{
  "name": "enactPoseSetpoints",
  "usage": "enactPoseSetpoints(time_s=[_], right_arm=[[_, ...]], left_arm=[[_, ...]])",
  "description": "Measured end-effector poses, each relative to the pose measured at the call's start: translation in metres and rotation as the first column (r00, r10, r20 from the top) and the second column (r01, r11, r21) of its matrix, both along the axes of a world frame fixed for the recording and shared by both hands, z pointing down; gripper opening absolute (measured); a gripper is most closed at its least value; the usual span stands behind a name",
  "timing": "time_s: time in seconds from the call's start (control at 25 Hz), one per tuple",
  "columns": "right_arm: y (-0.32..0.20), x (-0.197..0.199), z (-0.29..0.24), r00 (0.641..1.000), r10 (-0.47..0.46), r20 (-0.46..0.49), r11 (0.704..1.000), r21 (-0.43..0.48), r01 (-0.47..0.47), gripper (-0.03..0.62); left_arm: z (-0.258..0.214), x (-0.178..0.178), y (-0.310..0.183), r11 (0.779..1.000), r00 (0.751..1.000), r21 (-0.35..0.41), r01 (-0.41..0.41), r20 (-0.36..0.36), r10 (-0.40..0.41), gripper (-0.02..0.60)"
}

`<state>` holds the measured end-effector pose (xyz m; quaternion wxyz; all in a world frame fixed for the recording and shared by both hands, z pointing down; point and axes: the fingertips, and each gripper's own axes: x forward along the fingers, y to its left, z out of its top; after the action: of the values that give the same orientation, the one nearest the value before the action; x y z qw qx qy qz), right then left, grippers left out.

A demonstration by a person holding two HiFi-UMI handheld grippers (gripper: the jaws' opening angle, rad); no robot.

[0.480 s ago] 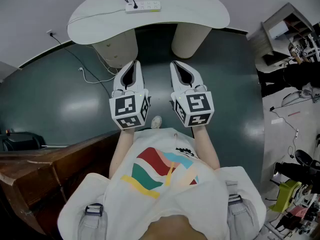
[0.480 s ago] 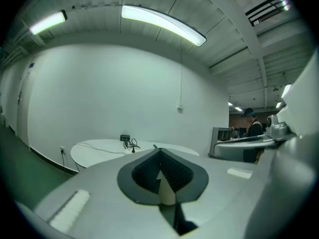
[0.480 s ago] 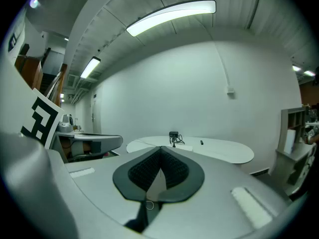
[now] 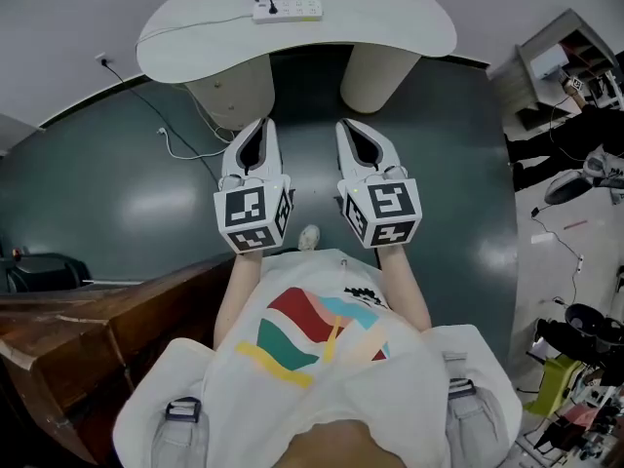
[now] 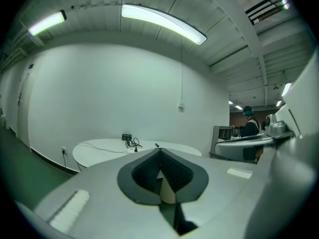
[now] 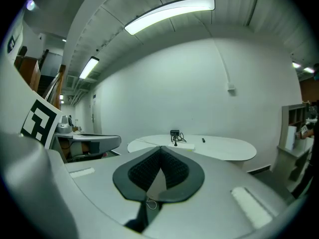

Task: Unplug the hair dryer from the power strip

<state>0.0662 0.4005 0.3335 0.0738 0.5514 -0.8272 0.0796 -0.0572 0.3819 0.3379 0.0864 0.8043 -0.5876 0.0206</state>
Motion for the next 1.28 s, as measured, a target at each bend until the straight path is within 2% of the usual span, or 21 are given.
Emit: enactPoseSetpoints(time_s=[0.24,0.44,0.6,0.8,1.08,1.16,1.28], right_arm=[[-0.014,-0.010,0.009,0.996,-0.003,0.084,0.999,-0.035,0.006,0.011],[-0.021,-0.006,0.023,0.999,0.029,0.040,0.998,-0.066,-0.026,0.012],[-0.027,-0.001,0.031,0.998,0.042,0.039,0.996,-0.080,-0.039,0.011],[-0.057,0.009,0.023,0.999,0.034,0.040,0.998,-0.051,-0.032,0.012],[-0.145,0.018,0.024,0.997,-0.013,0.078,1.000,-0.011,0.014,0.012],[-0.182,0.020,0.026,0.996,-0.037,0.079,0.999,-0.010,0.038,0.012],[-0.255,0.020,0.018,0.993,-0.087,0.077,0.996,-0.005,0.088,0.012]], left_arm=[[0.004,-0.016,-0.013,1.000,1.000,-0.008,0.005,-0.022,-0.005,0.000],[0.012,-0.038,-0.023,0.999,0.999,-0.025,0.036,-0.031,-0.037,0.000],[0.021,-0.049,-0.032,0.998,0.997,-0.041,0.056,-0.050,-0.058,0.000],[0.012,-0.046,-0.062,0.997,0.994,-0.032,0.072,-0.075,-0.074,0.000],[0.011,-0.032,-0.130,0.995,0.993,-0.011,0.095,-0.065,-0.096,0.000],[0.011,-0.030,-0.162,0.993,0.990,-0.015,0.117,-0.077,-0.117,0.000],[-0.002,-0.029,-0.228,0.988,0.986,0.001,0.157,-0.058,-0.157,0.000]])
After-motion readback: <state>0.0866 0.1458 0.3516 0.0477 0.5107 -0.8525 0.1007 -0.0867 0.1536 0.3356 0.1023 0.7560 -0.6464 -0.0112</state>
